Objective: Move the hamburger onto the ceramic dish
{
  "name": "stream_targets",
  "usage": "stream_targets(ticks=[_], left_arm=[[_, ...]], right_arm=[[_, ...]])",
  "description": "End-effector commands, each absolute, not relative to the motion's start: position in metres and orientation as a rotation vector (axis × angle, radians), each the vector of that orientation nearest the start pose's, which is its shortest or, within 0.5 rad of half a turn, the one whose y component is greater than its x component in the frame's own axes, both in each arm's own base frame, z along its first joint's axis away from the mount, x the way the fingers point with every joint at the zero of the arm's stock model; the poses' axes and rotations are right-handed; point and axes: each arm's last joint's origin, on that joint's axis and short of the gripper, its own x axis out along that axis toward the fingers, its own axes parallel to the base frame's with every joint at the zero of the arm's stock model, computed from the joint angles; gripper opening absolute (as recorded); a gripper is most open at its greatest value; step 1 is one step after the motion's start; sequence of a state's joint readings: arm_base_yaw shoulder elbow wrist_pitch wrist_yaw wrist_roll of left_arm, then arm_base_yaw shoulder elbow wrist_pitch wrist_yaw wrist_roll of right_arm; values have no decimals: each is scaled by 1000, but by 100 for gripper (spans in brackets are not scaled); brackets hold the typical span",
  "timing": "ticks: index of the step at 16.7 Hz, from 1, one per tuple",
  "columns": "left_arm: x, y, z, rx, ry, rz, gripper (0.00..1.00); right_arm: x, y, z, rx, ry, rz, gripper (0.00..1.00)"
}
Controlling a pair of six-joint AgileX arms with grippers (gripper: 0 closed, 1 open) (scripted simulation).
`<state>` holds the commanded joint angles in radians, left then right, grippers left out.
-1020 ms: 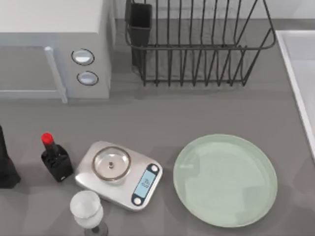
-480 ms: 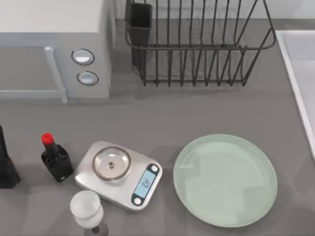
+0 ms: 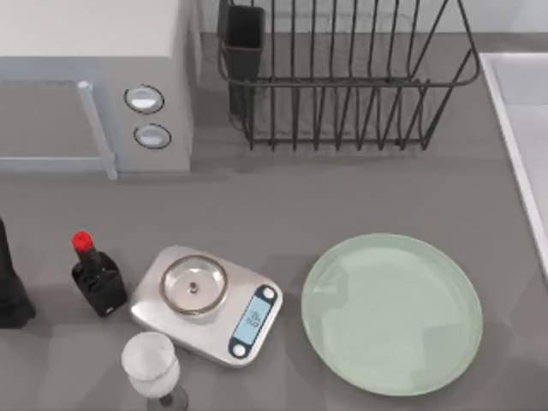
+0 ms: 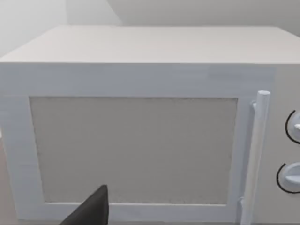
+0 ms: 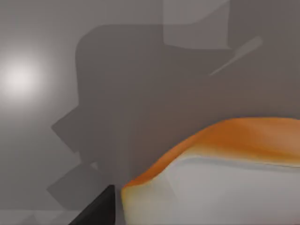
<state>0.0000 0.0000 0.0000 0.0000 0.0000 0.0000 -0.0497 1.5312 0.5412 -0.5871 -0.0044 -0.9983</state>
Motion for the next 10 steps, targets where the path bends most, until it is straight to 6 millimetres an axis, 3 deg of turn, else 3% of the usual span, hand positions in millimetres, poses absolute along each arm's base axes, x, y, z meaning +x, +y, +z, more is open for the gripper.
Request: stream_targets(ticks=[7,8,10], left_arm=[[106,-1,160,0,0,0,100],[106,-1,160,0,0,0,100],[106,-1,160,0,0,0,100]], right_arm=[[199,-10,92,-734,1445,745,0],[201,-10,115,-712,1440,719,0],[203,-11,119,-714,1436,717,0]])
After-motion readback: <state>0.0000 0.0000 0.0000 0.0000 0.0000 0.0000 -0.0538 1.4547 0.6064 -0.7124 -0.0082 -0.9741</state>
